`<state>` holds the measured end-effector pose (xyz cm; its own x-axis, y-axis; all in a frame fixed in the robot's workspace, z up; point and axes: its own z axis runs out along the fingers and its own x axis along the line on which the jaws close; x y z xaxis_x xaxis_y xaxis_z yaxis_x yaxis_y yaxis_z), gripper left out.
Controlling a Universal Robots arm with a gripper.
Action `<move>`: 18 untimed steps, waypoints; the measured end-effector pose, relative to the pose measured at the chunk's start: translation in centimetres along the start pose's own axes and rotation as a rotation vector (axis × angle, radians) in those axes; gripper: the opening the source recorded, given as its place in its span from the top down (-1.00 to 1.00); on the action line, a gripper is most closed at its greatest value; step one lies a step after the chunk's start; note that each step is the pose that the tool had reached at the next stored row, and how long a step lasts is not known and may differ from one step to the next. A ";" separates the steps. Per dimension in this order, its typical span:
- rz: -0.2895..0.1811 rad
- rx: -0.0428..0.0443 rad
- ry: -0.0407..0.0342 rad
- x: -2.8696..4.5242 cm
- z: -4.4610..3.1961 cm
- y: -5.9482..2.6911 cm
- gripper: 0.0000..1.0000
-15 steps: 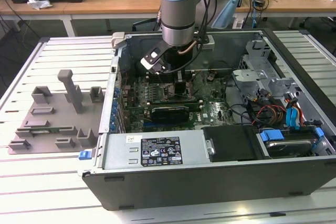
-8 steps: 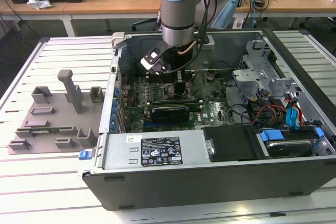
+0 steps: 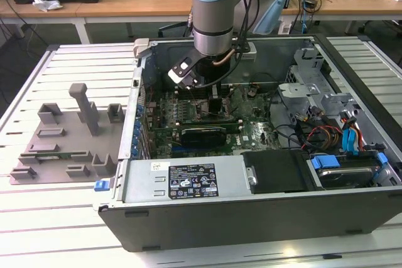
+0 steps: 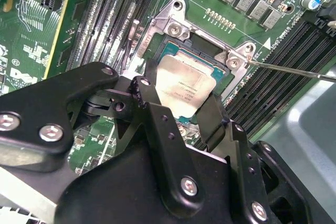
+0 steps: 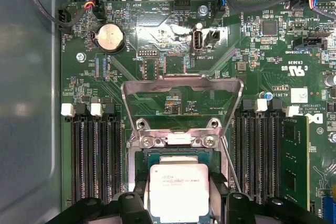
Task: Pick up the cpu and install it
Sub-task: 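Place the cpu into insertion slot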
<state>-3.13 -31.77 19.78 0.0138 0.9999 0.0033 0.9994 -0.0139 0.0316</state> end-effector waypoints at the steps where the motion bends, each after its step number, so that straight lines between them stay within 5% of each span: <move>1: 0.000 0.0000 0.0000 0.00 0.00 0.00 -0.08; 7: 0.000 0.0000 0.0000 0.00 0.00 0.00 -0.24; 11: 0.000 -0.0001 -0.0002 0.05 -1.28 0.04 -0.24; 14: 0.000 0.0000 -0.0007 0.05 -1.29 0.04 -0.24; 18: 0.000 0.0000 -0.0008 0.05 -1.29 0.04 0.18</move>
<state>-3.13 -31.72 21.08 0.0142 0.9999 0.0025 0.9994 -0.0143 0.0317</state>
